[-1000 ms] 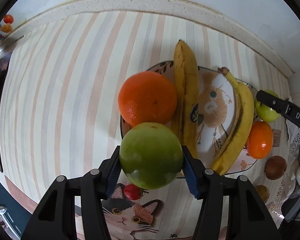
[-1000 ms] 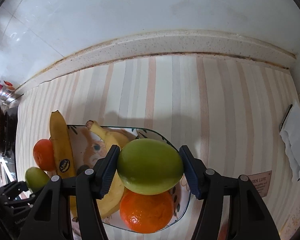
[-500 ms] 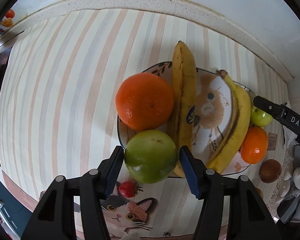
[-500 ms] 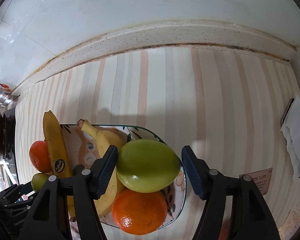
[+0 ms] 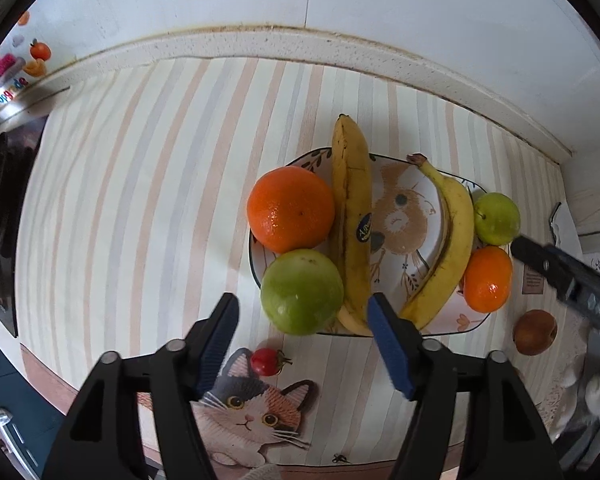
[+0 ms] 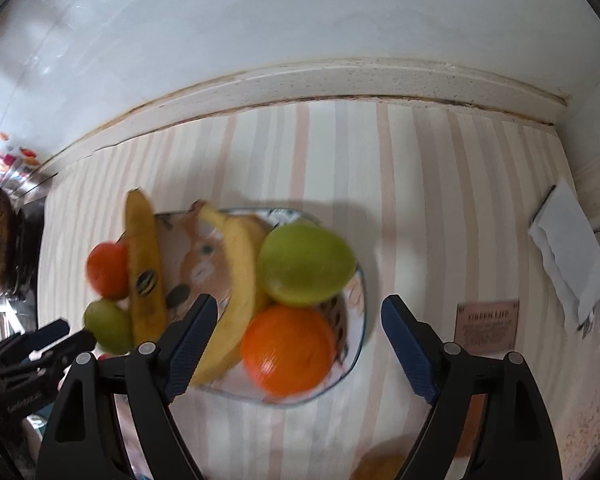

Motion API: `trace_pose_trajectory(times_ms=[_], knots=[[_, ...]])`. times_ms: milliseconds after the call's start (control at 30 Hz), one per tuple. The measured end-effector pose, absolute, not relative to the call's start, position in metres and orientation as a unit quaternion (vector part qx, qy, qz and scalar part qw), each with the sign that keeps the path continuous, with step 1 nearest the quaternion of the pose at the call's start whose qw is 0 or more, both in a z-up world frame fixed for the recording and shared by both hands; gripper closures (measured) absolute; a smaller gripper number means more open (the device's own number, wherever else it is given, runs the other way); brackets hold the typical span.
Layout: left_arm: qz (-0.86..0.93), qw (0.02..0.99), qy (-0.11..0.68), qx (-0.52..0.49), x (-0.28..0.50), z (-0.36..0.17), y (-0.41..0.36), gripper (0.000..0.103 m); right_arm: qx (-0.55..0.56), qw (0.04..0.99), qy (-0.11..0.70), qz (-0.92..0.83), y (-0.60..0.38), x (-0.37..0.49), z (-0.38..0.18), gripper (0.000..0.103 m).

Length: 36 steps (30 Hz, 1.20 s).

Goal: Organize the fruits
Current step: 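Withdraw both grippers from the plate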

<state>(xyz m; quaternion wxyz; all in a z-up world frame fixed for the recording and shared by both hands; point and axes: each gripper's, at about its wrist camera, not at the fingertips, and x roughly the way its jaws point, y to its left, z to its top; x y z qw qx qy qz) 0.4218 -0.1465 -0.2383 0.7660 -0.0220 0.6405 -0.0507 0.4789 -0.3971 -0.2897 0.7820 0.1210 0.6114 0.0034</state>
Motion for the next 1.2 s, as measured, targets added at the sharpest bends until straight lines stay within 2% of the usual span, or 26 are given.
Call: trace_pose_trajectory(times_ms=[67,133,333,800,1200], knots=[[-0.052,0.771,0.635,-0.020,0.418,-0.236,-0.148,0.028,0.120,0.784,0.609,0.007,-0.392,0.467,-0.283,0.011],[-0.052,0.775,0.630,-0.015,0.414,-0.234,-0.148,0.020,0.116,0.786,0.607,0.008,-0.386,0.456,-0.278,0.010],[-0.053,0.785,0.617,0.001,0.398,-0.223,-0.148,0.006,0.101,0.800,0.592,-0.001,-0.373,0.425,-0.256,0.010],[-0.073,0.831,0.551,0.020,0.331,-0.154,-0.150,0.006,0.082,0.850,0.519,-0.019,-0.356,0.350,-0.174,0.009],[-0.095,0.837,0.538,0.019,0.273,-0.116,-0.149,0.006,0.080,0.874,0.479,-0.024,-0.342,0.284,-0.121,0.009]])
